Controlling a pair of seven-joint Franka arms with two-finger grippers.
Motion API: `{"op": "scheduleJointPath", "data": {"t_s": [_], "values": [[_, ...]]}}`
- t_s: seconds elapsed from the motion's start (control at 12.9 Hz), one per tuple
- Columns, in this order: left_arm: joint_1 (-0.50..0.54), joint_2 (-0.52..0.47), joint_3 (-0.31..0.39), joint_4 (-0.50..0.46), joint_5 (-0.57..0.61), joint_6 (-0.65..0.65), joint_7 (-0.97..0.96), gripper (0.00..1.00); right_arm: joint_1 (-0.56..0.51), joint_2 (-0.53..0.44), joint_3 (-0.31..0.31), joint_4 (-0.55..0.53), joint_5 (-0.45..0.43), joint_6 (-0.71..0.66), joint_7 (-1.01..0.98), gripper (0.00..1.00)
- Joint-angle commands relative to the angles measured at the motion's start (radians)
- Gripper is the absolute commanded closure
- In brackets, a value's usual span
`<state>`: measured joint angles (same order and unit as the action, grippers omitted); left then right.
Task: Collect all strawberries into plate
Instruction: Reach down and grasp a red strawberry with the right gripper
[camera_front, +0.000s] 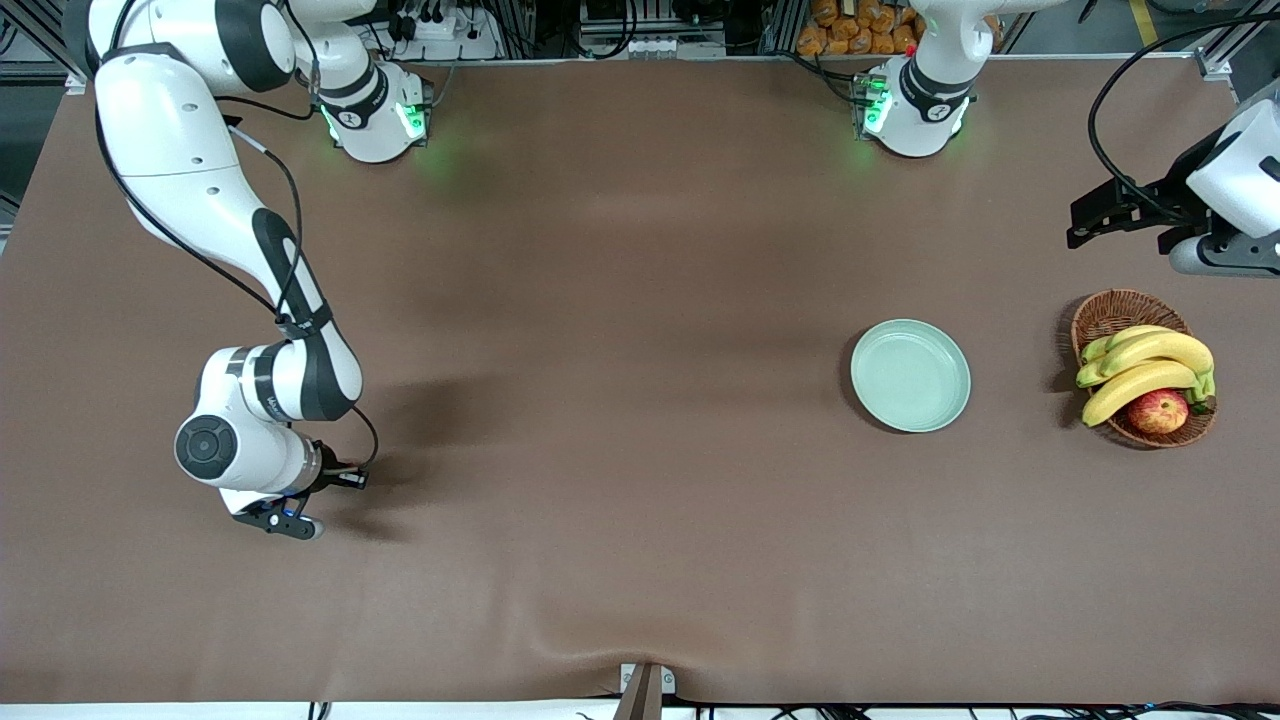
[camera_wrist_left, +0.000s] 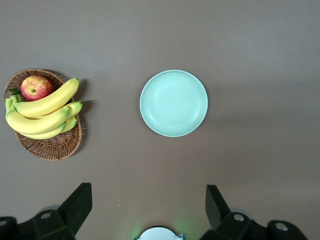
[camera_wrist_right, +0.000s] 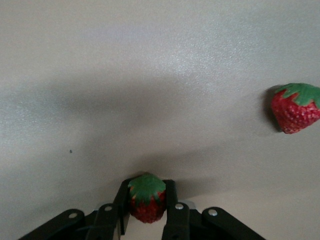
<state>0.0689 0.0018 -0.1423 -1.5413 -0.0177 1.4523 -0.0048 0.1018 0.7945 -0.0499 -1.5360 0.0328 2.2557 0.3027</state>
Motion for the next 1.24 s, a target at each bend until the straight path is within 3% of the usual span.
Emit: {"op": "scheduleJointPath", "data": {"t_s": [0.0,0.39,0.77,1.16], "values": [[-0.001,-0.008,-0.002,0.004,-0.002,0.008,-0.014,0.0,0.002,-0.029,0.013,-0.006,0.009,-0.05,-0.005,0.84],[0.0,-0.01,-0.002,0.006,-0.001,0.008,-0.012,0.0,0.068,-0.078,0.157,0.059,0.006,-0.085,0.006,0.84],[0.0,-0.008,-0.002,0.004,-0.002,0.01,-0.012,0.0,0.292,-0.078,0.156,0.065,0.002,-0.05,0.015,0.84],[0.0,-0.008,-0.002,0.0,-0.002,0.01,-0.012,0.0,0.424,-0.064,0.156,0.065,0.007,0.054,0.124,0.84]]}}
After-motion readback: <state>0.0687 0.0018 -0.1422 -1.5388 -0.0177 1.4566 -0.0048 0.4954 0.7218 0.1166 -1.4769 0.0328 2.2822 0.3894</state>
